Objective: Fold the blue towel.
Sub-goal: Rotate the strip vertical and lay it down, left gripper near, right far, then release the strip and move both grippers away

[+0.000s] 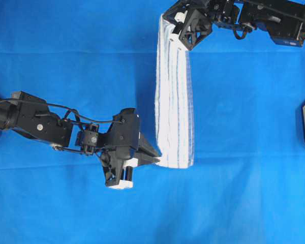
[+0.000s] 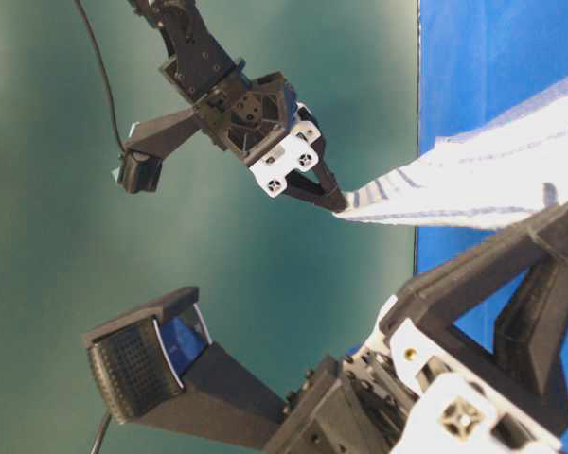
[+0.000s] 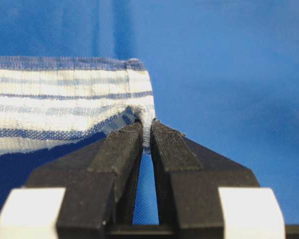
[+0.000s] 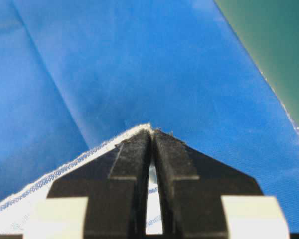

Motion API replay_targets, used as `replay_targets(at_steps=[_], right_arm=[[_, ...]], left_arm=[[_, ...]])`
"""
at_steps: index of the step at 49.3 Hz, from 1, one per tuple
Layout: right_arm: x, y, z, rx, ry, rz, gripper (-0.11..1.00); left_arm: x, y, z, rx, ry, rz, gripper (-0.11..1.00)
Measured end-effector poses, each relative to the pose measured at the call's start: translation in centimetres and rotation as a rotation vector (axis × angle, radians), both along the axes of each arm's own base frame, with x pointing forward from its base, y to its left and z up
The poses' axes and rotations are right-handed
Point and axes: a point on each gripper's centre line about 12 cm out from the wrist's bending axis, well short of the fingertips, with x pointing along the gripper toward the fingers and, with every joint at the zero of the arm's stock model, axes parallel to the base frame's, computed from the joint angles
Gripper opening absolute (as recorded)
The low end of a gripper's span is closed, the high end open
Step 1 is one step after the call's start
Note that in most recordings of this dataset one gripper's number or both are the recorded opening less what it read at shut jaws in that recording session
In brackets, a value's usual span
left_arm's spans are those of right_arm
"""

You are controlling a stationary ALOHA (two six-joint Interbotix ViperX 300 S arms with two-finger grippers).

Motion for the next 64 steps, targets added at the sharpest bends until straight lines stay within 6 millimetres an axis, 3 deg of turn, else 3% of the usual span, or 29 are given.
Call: replay_targets(at_steps=[14, 18, 20, 26, 29, 40, 47, 56, 64], right_arm=[[0.1, 0.2, 0.0, 0.001, 0.003, 0.004, 0.05], [0.1, 0.2, 0.0, 0.0, 0.005, 0.004, 0.06], [0.0, 0.1, 0.0, 0.0, 0.005, 0.003, 0.12], [0.0, 0.2, -0.1, 0.001, 0.006, 0.004, 0.48], [0.0, 0.2, -0.1, 0.001, 0.006, 0.004, 0.63], [-1.0, 0.7, 0.0, 0.006, 0.015, 0.002, 0.59], [-2.6, 1.5, 0.6, 0.002, 0.011, 0.002, 0.59], [-5.6, 3.2, 1.0, 0.002, -0.007, 0.007, 0.59], [-8.1, 6.0, 1.4, -0.008, -0.064, 0.05, 0.59]], left_arm=[[0.0, -0.1, 0.0, 0.0, 0.0, -0.002, 0.05], [-0.1, 0.0, -0.1, 0.001, 0.006, 0.0, 0.17], [-0.2, 0.0, -0.3, 0.003, 0.012, -0.001, 0.27], [-0.8, 0.1, -0.8, 0.01, 0.05, -0.002, 0.62], [-1.4, 0.2, -0.9, 0.02, 0.079, -0.007, 0.71], [-4.1, 0.6, 0.1, 0.042, 0.198, -0.014, 0.66], [-6.0, 1.3, 1.2, 0.042, 0.214, -0.007, 0.66], [-8.4, 3.5, 2.6, 0.03, 0.177, 0.048, 0.66], [-10.2, 5.9, 3.6, 0.018, 0.109, 0.118, 0.66]])
